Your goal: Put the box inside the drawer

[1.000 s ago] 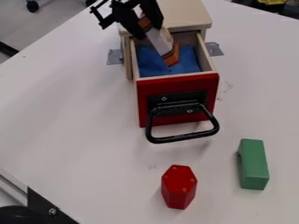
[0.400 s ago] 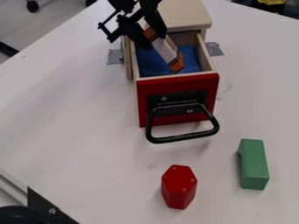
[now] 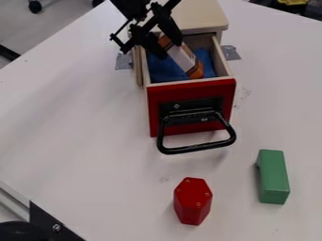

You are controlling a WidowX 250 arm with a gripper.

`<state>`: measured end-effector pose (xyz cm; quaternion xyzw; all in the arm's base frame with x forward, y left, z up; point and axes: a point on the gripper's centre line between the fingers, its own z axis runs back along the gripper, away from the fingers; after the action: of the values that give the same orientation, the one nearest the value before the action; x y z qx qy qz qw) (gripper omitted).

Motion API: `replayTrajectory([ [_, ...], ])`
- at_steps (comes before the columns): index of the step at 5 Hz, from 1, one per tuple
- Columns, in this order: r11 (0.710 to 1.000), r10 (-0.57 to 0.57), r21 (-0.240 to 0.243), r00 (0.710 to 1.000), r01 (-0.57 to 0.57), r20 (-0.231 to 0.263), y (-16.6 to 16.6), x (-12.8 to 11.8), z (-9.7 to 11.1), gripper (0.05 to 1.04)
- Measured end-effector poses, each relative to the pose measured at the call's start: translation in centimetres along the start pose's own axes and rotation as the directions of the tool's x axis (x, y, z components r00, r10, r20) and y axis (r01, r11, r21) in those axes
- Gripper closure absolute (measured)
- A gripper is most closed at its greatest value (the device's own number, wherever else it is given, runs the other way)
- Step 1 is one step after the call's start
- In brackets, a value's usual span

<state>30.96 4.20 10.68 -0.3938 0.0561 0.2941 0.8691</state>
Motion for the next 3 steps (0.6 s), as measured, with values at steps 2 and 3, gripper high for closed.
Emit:
replayTrajectory([
  [2,0.998,-0.028,-0.058,0.999,0.026,-0.040,0.48,-0.23,-0.53,0.700],
  [3,0.997,-0.020,-0.080,0.998,0.015,-0.063,0.53,-0.44,-0.40,0.389],
])
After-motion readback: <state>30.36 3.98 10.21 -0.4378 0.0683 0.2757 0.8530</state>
